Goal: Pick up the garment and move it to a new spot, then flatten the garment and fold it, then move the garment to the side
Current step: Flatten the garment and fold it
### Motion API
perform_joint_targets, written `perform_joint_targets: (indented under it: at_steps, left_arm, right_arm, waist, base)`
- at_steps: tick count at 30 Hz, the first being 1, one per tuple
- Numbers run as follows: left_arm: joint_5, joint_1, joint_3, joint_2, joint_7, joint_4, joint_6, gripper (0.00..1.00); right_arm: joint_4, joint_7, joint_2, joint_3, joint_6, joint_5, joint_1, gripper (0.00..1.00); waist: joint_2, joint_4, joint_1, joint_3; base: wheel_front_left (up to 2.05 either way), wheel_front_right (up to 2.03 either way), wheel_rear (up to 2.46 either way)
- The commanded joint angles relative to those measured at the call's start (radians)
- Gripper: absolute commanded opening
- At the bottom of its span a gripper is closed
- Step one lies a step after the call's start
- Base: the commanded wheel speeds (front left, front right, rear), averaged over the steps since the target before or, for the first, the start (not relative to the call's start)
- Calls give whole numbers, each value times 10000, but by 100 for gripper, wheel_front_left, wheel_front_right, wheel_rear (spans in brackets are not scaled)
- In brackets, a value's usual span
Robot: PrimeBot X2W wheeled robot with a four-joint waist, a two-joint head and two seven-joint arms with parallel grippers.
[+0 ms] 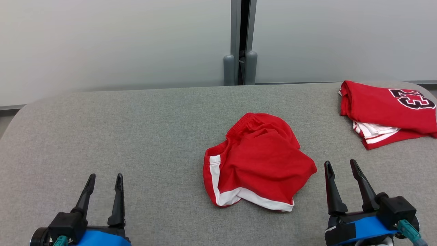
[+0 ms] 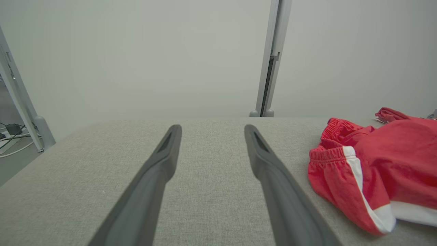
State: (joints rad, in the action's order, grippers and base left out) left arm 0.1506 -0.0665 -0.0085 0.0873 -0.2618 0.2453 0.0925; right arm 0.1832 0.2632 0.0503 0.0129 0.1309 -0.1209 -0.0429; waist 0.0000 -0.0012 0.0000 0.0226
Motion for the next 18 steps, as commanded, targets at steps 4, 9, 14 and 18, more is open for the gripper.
perform_joint_targets:
  at_steps: [4, 9, 14, 18]
  left_arm:
    - [-218, -638, -358, -52, -40, 17, 160, 100]
    - [-315, -1681, -1227, -165, -37, 356, 298, 100]
    - [-315, -2669, -2237, -240, -35, 1006, 356, 100]
    - [-280, -3302, -2907, -237, -37, 1760, 380, 100]
  right_arm:
    - [6, 17, -1, 47, -4, 13, -95, 100]
    - [-38, 17, -1, 144, -4, 69, -305, 100]
    - [-29, 16, -1, 192, -4, -30, -553, 100]
    - [0, 13, -1, 222, -4, -124, -699, 100]
  waist:
    - [0, -91, 0, 139]
    - [0, -297, 0, 451]
    - [0, -660, 0, 799]
    - [0, -967, 0, 1064]
  base:
    - [0, 0, 0]
    - [0, 0, 0]
    - [0, 0, 0]
    - [0, 0, 0]
